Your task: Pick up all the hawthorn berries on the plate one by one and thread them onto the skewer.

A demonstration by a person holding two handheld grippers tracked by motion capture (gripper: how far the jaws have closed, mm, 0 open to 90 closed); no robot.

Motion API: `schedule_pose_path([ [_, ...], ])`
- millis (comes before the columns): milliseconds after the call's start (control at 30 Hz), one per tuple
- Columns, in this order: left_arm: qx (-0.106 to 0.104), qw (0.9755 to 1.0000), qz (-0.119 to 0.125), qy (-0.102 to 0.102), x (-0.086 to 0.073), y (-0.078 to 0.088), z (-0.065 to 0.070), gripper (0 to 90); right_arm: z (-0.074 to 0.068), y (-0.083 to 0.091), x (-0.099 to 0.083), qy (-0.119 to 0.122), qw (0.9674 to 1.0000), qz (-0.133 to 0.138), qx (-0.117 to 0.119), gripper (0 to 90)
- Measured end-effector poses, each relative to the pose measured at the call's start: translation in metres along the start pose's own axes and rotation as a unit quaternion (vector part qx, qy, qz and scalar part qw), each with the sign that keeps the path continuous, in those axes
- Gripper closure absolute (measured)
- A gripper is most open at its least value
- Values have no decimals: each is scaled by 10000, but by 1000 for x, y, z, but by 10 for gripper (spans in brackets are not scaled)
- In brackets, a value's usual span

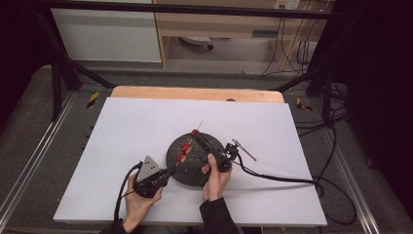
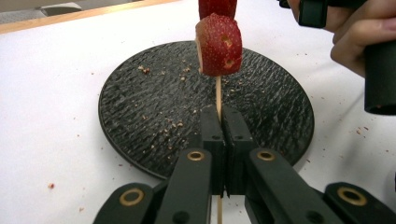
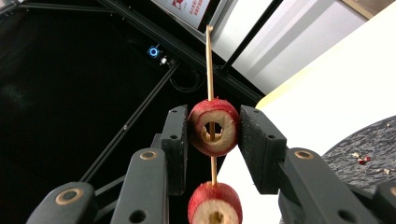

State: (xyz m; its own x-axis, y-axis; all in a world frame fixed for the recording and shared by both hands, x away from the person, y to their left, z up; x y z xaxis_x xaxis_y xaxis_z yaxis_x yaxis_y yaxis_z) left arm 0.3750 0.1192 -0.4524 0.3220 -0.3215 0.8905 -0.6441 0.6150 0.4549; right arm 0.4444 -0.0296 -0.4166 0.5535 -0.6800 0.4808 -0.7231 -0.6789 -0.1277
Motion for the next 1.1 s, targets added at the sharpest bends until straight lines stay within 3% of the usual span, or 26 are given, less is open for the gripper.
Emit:
schedule_pose_path([
  [300, -77, 10000, -31, -32, 2, -2, -2, 886, 1, 1, -3, 102, 9999, -54, -13, 638],
  [633, -193, 9998, -68, 85, 0, -4, -5, 886, 4, 1, -7, 334, 9989, -301, -138, 628],
  [733, -188, 9997, -68, 118, 0, -3, -7, 886, 4, 1, -7, 473, 9979, -396, -180, 573],
  [900, -233, 9995, -69, 200, -2, -1, -10, 886, 2, 7, -3, 949, 9929, -660, -291, 474],
  [967, -234, 9995, -99, 181, -3, -1, -11, 886, 4, 10, -1, 1229, 9885, -790, -397, 440],
  [1033, -240, 9995, -126, 169, -4, -1, -12, 886, 6, 13, 2, 1346, 9859, -886, -439, 399],
  [1100, -251, 9994, -145, 175, -5, 0, -12, 885, 8, 16, 4, 1535, 9807, -1095, -524, 328],
])
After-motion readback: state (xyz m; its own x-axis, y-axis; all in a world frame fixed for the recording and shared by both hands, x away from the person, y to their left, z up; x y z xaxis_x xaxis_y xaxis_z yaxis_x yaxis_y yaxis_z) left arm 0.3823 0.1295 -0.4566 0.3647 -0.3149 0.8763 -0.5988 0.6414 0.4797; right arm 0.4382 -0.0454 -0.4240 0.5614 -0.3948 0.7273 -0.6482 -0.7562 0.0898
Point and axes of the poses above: each handheld gripper's, and its own axes: y roughly backward along the jaws, x roughly out of its top, z roughly to its right, the point moved 7 cm from there along -y, roughly forward along the jaws, and after that the axes turned 4 degrees about -y, right-handed, at the moved point
